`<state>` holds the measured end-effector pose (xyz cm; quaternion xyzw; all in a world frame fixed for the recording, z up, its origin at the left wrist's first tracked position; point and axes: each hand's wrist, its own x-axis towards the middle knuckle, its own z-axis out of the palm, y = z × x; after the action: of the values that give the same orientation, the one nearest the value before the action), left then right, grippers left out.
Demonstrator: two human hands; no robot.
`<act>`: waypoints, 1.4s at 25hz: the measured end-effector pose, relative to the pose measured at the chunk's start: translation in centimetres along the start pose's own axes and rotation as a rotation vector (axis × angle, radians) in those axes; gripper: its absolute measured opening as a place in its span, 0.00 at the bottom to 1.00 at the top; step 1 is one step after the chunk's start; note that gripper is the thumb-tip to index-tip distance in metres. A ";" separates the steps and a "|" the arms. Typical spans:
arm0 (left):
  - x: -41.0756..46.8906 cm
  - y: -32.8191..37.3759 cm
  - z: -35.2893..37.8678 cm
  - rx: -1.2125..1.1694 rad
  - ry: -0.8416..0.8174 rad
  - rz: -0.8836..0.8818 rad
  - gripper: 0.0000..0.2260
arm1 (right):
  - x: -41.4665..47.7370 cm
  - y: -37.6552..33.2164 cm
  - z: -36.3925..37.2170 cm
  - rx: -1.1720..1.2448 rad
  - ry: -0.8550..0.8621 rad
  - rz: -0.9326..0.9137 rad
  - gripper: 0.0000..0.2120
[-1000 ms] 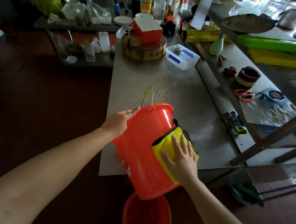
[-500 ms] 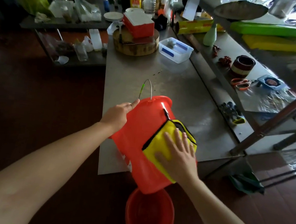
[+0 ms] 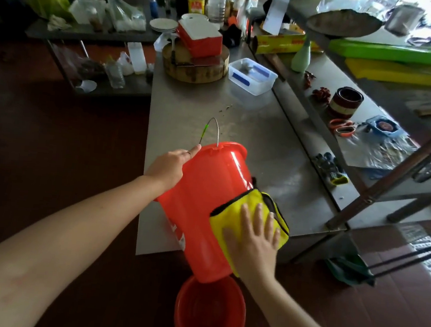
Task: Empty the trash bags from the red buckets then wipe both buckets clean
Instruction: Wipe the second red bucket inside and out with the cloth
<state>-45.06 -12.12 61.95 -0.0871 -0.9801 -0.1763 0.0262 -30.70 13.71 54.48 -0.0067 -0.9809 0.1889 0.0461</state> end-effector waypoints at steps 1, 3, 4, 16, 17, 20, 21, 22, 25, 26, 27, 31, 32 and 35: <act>0.0 0.0 -0.1 0.000 -0.008 0.000 0.38 | -1.2 -1.4 0.5 -0.077 0.018 -0.167 0.34; 0.0 0.0 -0.2 -0.003 -0.011 -0.007 0.39 | -2.4 -3.4 1.6 -0.198 -0.005 -0.447 0.33; -0.1 0.0 -0.3 -0.015 -0.009 -0.014 0.39 | -2.5 -4.0 2.0 -0.242 -0.024 -0.517 0.32; -1.4 -2.8 -1.6 -0.221 -0.106 0.072 0.22 | 8.6 -11.7 0.9 -0.278 -0.154 -0.403 0.34; -1.4 -3.1 -1.6 -0.234 -0.123 0.069 0.22 | 8.2 -11.3 1.1 -0.277 -0.132 -0.411 0.34; -1.8 -3.7 -1.4 -0.206 -0.121 0.029 0.28 | 5.4 -7.9 1.2 -0.245 -0.046 -0.456 0.34; -2.0 -3.7 -1.3 -0.203 -0.118 0.016 0.29 | 4.3 -6.2 1.1 -0.230 -0.035 -0.449 0.34; -2.2 -3.7 -1.2 -0.202 -0.110 0.012 0.29 | 3.0 -4.5 0.9 -0.218 -0.035 -0.427 0.34; -2.5 -3.4 -1.3 -0.198 -0.086 0.009 0.28 | -0.4 0.1 0.2 -0.194 -0.031 -0.334 0.36; -2.4 -3.4 -1.3 -0.196 -0.075 0.016 0.28 | -1.1 0.8 0.1 -0.190 -0.040 -0.309 0.37; -2.4 -3.4 -1.2 -0.195 -0.060 0.027 0.28 | -1.5 1.1 0.1 -0.186 -0.054 -0.292 0.37; -2.9 -3.9 -0.8 -0.218 -0.034 0.064 0.27 | 1.9 -2.6 0.3 -0.148 -0.069 -0.272 0.37; -3.1 -4.2 -0.7 -0.239 -0.035 0.067 0.27 | 3.7 -4.5 0.3 -0.139 -0.080 -0.260 0.36; -3.6 -4.7 -0.6 -0.287 -0.028 0.083 0.26 | 8.9 -9.8 0.2 -0.094 -0.142 -0.159 0.37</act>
<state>-42.38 -17.22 60.59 -0.1329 -0.9406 -0.3122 0.0073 -39.58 4.84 58.74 0.0821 -0.9869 0.1384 -0.0089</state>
